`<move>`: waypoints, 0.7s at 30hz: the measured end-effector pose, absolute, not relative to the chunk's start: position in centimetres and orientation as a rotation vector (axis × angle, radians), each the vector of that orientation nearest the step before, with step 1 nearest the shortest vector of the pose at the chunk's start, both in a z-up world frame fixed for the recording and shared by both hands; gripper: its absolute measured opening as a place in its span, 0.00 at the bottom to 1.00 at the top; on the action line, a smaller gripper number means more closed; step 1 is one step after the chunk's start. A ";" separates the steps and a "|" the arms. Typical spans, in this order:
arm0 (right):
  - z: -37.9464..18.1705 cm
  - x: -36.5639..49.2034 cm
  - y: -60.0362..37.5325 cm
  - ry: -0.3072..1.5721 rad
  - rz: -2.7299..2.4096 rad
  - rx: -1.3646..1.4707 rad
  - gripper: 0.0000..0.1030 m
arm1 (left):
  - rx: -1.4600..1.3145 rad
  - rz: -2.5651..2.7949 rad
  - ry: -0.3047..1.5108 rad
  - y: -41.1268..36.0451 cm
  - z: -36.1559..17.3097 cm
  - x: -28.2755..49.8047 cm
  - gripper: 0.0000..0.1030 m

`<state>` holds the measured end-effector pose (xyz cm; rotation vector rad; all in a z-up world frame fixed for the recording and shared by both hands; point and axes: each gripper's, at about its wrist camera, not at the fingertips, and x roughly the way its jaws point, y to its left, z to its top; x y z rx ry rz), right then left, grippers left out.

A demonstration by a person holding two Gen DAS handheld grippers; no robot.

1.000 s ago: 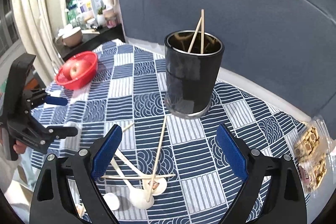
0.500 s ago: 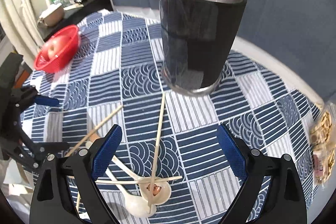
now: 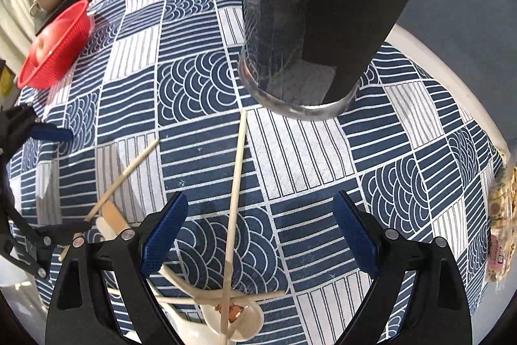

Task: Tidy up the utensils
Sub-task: 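Move both tools back down toward the remaining chopsticks on the cloth, then close the left tool on a chopstick while the right tool grasps another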

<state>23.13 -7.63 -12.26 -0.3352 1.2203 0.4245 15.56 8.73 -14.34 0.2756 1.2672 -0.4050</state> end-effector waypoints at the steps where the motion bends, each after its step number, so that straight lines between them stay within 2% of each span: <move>1: -12.4 23.1 -7.6 1.224 0.423 -0.335 0.79 | 0.292 -0.396 1.261 8.5 -14.5 15.6 0.95; 6: -13.0 23.2 -7.7 1.260 0.418 -0.335 0.62 | 0.276 -0.366 1.236 8.3 -14.5 16.2 0.95; 8: -13.0 23.1 -7.8 1.267 0.437 -0.321 0.42 | 0.274 -0.363 1.230 8.4 -14.4 16.1 0.91; 9: -12.9 23.0 -7.7 1.268 0.451 -0.315 0.34 | 0.267 -0.363 1.219 8.6 -14.0 16.0 0.79; 10: -12.8 23.0 -7.6 1.268 0.458 -0.318 0.13 | 0.258 -0.364 1.208 8.8 -13.7 15.9 0.57; 11: -12.8 23.0 -7.5 1.269 0.454 -0.333 0.05 | 0.235 -0.354 1.200 9.2 -13.3 16.1 0.47; 12: -12.8 22.9 -7.4 1.269 0.459 -0.340 0.05 | 0.211 -0.337 1.202 9.9 -13.2 16.3 0.31; 13: -12.7 22.8 -7.4 1.268 0.469 -0.338 0.04 | 0.192 -0.317 1.205 10.7 -13.0 16.4 0.10; 16: -12.3 22.5 -7.5 1.256 0.481 -0.314 0.04 | 0.119 -0.316 1.242 12.6 -13.0 17.1 0.05; 21: -11.4 21.5 -7.8 1.237 0.502 -0.276 0.04 | 0.080 -0.306 1.269 13.6 -13.2 16.6 0.05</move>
